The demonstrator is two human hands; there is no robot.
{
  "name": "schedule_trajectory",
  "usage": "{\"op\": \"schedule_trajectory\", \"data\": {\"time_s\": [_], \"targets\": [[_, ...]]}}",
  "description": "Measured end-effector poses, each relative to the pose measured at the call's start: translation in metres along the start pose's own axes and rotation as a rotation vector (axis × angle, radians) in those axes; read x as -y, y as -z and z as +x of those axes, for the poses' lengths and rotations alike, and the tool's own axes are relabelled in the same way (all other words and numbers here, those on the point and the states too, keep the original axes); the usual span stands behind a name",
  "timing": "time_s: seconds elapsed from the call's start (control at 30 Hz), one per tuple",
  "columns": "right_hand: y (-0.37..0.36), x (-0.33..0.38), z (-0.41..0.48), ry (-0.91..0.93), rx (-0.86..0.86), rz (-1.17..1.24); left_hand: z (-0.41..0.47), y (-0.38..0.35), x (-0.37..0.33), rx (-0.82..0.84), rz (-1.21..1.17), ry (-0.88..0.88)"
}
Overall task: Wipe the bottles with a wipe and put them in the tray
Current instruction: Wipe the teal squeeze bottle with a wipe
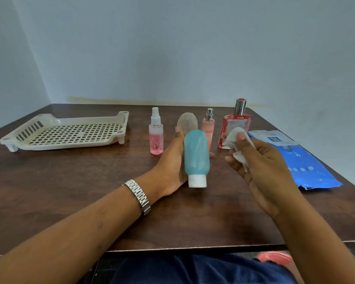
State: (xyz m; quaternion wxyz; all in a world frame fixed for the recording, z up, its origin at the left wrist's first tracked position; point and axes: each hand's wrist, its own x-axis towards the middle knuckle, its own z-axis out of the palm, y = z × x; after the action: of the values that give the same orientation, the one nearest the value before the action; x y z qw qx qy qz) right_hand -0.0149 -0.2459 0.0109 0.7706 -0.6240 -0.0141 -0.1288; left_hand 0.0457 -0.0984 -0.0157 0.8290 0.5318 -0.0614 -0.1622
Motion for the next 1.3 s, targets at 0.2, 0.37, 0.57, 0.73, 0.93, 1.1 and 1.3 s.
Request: {"op": "schedule_trajectory", "data": {"time_s": [0.2,0.37,0.57,0.73,0.93,1.1,1.3], "targets": [[0.002,-0.008,0.010,-0.054,0.070,-0.092,0.005,0.003,0.004,-0.002,0.025,-0.028],[-0.001,-0.014,0.012,0.045,0.100,-0.184,0.004,0.004,0.004,0.041,0.008,-0.016],[0.005,-0.023,0.018,0.202,0.097,-0.485,0.004,0.005,0.006,0.154,-0.028,-0.030],[0.010,-0.020,0.022,0.331,0.145,-0.742,0.005,0.007,0.006,0.217,-0.064,-0.041],[0.006,-0.007,0.038,0.429,0.042,-0.766,0.004,0.007,0.006,0.251,-0.077,-0.051],[-0.010,-0.012,0.049,0.505,0.082,-0.854,0.004,0.006,0.006,0.284,-0.106,-0.053],[-0.008,-0.019,0.041,0.546,0.054,-0.926,0.006,0.006,0.007,0.298,-0.061,-0.093]]}}
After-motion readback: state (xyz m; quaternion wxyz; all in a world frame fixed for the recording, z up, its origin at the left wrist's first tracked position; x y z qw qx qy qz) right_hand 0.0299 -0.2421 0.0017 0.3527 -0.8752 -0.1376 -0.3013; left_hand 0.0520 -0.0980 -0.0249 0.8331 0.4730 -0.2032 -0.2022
